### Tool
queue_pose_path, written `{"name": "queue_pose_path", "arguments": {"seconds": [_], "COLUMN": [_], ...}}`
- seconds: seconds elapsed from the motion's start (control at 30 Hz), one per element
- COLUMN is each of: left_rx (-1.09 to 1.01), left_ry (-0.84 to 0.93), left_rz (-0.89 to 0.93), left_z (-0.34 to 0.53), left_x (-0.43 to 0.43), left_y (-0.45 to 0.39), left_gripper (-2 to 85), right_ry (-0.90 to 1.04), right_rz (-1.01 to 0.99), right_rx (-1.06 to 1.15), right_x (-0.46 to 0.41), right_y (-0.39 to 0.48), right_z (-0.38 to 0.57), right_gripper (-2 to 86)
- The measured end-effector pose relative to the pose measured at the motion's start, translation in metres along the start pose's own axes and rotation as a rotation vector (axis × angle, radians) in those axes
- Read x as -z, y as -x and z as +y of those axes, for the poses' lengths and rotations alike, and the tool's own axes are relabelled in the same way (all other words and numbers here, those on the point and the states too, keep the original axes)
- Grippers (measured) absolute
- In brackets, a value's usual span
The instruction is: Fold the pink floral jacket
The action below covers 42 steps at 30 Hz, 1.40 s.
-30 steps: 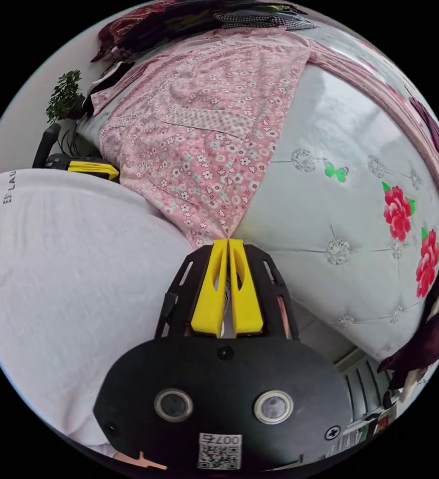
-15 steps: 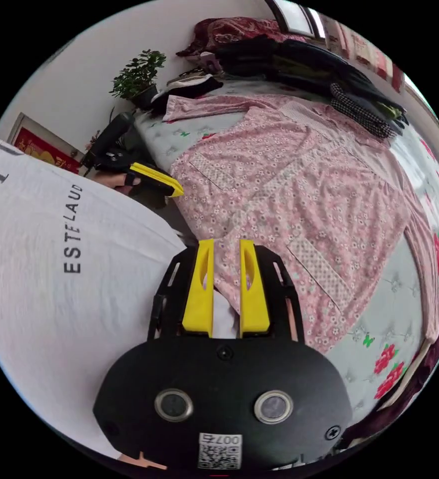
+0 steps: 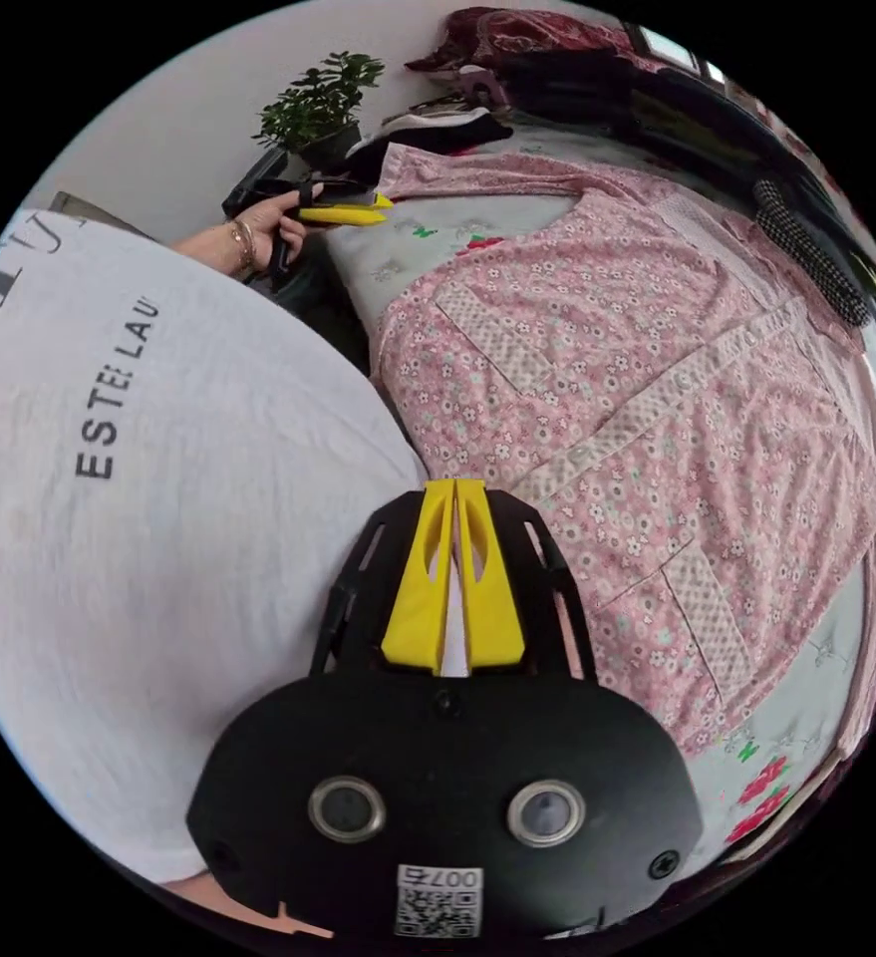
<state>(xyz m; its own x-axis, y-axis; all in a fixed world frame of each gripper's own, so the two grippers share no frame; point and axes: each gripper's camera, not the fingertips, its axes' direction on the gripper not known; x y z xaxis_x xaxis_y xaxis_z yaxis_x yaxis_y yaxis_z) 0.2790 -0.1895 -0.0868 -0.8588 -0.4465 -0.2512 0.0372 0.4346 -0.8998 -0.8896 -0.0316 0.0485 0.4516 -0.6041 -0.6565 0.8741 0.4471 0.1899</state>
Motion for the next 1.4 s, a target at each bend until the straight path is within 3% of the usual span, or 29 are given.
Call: {"name": "queue_pose_path", "arguments": {"seconds": [0.13,0.27,0.43,0.5,0.57,0.63,0.73,0.87,1.0,1.13,1.23,1.4], "left_rx": [0.198,0.437,0.555,0.591,0.651,0.709,0.522,0.156,0.148,0.377,0.459,0.159], "left_ry": [-0.131,-0.281,-0.333,-0.351,-0.372,-0.377,-0.569,-0.649,-0.769,-0.767,-0.792,-0.795], "left_rz": [0.059,0.033,-0.022,-0.016,-0.025,0.017,0.178,0.254,0.314,0.086,0.33,0.351], "left_z": [-0.037,-0.056,-0.076,-0.081,-0.084,-0.084,-0.09,-0.118,-0.125,-0.115,-0.1,-0.119], "left_x": [0.027,0.051,0.059,0.059,0.056,0.056,0.079,0.121,0.151,0.144,0.124,0.131], "left_y": [0.065,0.127,0.163,0.169,0.177,0.184,0.157,0.08,0.059,0.076,0.086,-0.011], "left_gripper": [12.2,13.1,11.7,9.3,0.6,-0.4,-0.8,-1.0,-1.0,-1.0,-1.0,-0.9], "right_ry": [0.063,0.001,-0.052,-0.063,-0.09,-0.109,-0.112,-0.103,-0.116,-0.142,-0.173,-0.232], "right_rz": [-0.167,-0.106,-0.116,-0.113,-0.117,-0.115,-0.075,-0.038,-0.023,-0.011,-0.003,-0.015], "right_rx": [-0.123,-0.187,-0.318,-0.363,-0.415,-0.435,-0.439,-0.432,-0.429,-0.451,-0.487,-0.561], "right_x": [-0.021,-0.007,0.01,0.013,0.017,0.02,0.025,0.029,0.035,0.04,0.043,0.051], "right_y": [-0.017,-0.017,-0.029,-0.032,-0.034,-0.033,-0.028,-0.025,-0.029,-0.039,-0.047,-0.066], "right_z": [-0.006,-0.006,0.013,0.021,0.027,0.03,0.03,0.031,0.032,0.039,0.049,0.065], "right_gripper": [1.4,1.5,1.3,1.2,1.0,0.9,0.6,0.4,0.4,0.3,0.2,0.2]}}
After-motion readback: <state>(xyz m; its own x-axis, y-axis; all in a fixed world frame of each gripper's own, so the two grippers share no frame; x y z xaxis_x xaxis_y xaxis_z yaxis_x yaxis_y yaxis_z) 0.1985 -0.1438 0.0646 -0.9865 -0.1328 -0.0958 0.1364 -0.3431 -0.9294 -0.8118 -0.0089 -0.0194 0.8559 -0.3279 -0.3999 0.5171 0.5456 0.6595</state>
